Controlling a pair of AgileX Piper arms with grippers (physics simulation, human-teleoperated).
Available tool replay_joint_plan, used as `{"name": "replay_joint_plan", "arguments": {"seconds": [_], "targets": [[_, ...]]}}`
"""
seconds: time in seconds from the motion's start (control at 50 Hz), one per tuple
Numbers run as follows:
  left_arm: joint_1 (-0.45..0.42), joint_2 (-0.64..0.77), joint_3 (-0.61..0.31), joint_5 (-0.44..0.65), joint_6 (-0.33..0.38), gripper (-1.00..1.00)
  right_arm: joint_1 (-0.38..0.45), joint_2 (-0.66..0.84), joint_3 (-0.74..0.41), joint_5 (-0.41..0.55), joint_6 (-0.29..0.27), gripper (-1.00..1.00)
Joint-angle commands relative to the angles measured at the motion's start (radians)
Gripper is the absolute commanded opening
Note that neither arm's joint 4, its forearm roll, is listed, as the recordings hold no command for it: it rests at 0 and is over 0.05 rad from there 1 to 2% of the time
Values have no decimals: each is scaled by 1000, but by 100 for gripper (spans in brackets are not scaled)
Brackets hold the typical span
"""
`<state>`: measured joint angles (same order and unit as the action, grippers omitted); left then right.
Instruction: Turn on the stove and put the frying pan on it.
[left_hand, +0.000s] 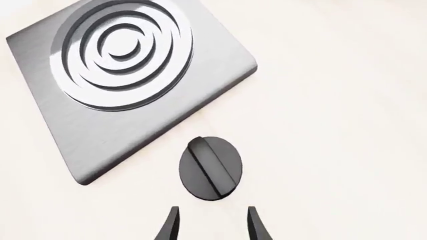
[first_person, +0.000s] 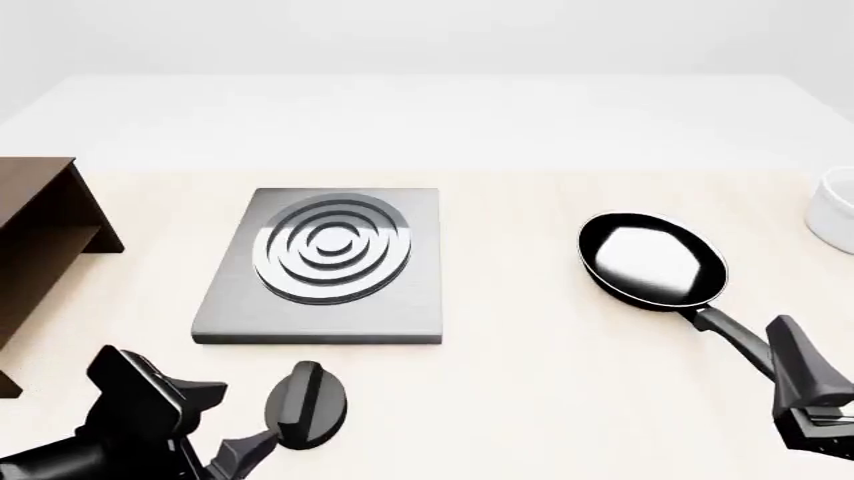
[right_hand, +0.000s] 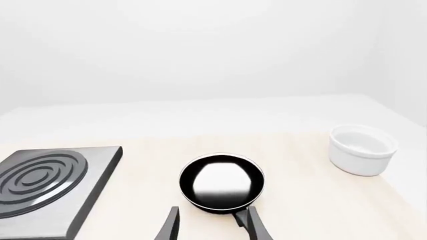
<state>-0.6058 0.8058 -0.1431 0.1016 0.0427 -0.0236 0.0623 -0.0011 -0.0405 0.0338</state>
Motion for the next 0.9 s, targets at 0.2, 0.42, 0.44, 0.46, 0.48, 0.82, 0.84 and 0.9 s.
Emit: {"name": "replay_joint_plan", "arguments": {"seconds": [0.2,0.42,0.44,0.46,0.48,0.82,0.84,0.9], "targets": [[-60,127,20,-130,-19,100,-1,2,0,0,-1,100],[-77,202,31,-204,-29,100,-1,-4,0,3,0,100],[-78,206,31,-209,-30,100,-1,-5,0,4,0,100],[-78,211,32,-214,-30,100,-1,-4,0,3,0,100],[-81,219,33,-221,-34,100,-1,-3,0,2,-1,100],[-105,324,42,-321,-44,100,-2,-11,0,8,-2,100],[-108,334,43,-331,-45,100,-2,-11,0,9,-2,100],[-110,358,45,-354,-47,100,-2,-13,0,11,-2,100]]}}
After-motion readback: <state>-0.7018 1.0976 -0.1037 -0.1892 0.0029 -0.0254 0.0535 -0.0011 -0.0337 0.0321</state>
